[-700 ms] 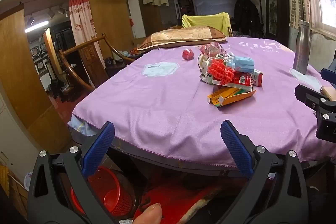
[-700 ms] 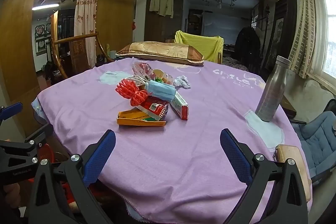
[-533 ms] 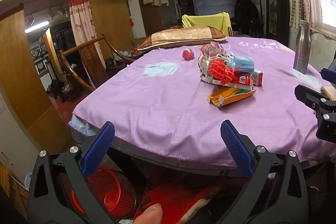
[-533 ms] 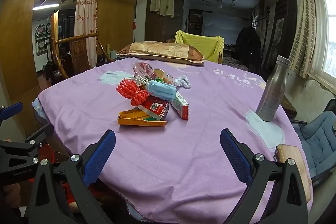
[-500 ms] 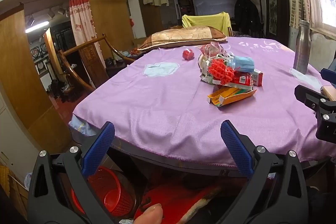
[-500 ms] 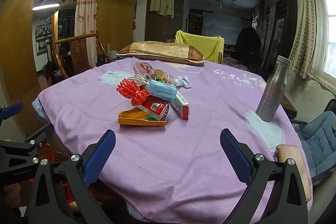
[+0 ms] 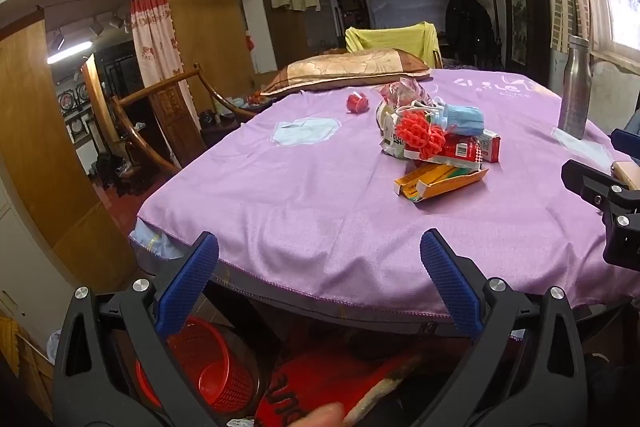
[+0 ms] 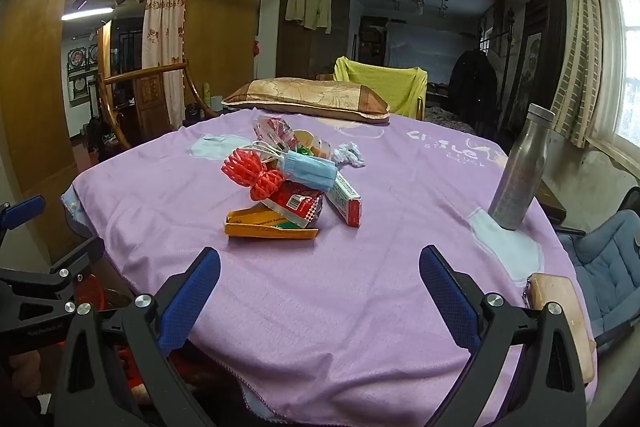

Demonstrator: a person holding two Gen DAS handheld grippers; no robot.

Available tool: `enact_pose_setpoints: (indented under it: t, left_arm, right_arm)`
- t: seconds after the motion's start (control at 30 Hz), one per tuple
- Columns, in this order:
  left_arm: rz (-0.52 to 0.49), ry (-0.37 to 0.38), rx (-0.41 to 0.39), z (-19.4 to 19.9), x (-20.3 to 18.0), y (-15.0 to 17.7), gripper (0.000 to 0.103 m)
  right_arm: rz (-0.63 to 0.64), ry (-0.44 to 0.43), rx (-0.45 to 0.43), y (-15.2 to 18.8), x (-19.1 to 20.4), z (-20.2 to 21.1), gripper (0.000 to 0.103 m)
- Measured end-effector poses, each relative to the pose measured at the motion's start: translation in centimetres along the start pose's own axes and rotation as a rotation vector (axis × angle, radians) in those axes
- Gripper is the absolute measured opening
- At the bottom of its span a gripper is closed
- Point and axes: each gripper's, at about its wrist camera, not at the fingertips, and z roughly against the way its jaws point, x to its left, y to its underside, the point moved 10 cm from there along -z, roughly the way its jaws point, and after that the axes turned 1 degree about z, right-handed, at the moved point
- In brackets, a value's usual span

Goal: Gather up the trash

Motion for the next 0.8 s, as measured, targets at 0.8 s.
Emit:
enact_pose_setpoints:
  t: [0.8]
  left_arm:
    - [-0.010, 0.008, 0.008, 0.07, -0.40, -0.03, 0.096]
  right_arm:
    - [-0.008, -0.006, 0.002, -0.21, 0.09, -0.35, 0.097]
